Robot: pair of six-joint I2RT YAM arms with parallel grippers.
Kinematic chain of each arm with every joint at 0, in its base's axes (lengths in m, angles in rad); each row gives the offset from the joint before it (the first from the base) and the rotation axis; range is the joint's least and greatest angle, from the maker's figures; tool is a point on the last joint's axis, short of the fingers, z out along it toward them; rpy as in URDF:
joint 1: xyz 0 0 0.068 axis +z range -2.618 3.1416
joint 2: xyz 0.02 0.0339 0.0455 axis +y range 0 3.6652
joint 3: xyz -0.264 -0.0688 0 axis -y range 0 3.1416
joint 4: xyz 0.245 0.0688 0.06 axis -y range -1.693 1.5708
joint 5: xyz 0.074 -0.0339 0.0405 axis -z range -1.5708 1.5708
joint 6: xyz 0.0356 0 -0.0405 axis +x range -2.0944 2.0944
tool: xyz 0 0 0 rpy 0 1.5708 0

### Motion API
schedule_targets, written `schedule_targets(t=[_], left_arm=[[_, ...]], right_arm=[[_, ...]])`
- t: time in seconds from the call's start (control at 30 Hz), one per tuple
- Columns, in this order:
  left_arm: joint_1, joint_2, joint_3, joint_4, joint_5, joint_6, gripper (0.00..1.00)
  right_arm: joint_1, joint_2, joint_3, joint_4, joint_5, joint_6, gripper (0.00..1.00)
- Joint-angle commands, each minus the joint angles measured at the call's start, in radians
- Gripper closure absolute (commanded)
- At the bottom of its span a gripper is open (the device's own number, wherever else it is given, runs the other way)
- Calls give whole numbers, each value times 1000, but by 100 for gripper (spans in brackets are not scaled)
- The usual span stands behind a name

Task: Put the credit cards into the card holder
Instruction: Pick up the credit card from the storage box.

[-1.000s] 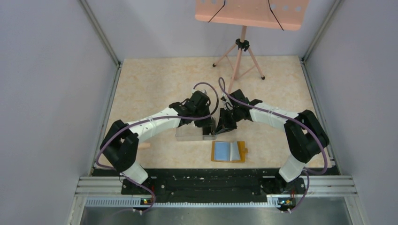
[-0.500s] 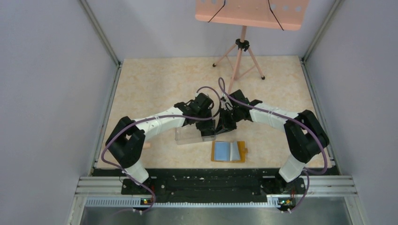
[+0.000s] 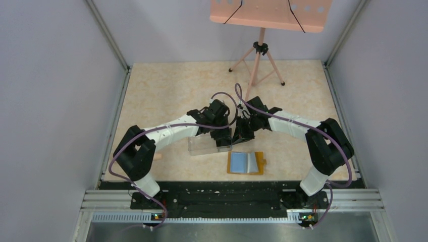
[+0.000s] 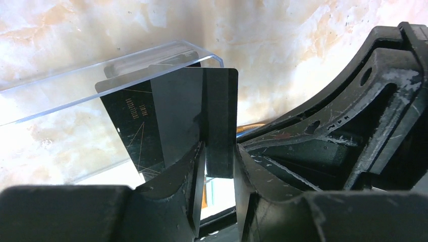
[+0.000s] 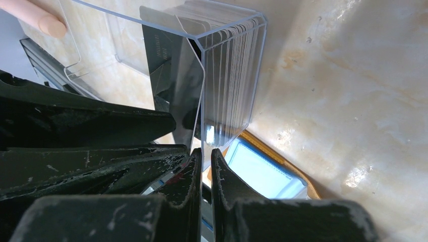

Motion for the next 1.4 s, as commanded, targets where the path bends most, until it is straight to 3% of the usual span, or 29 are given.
schedule_targets(t=[0.0, 0.37, 0.83, 1.17, 1.37], left_arm=[[0, -58, -10, 86, 25, 0, 66], [51, -148, -95, 138, 27, -30, 57], [103, -88, -183, 239, 152, -63, 55], [109, -104, -235, 344, 194, -94, 52], [126, -145, -284, 408, 200, -126, 47]], right_arm=[[18, -17, -11, 8, -20, -7, 98], [19, -20, -11, 9, -20, -5, 98], [20, -64, -5, 35, -21, -8, 93], [19, -141, -25, 111, -40, -19, 74], [20, -150, -35, 147, -51, -13, 70]])
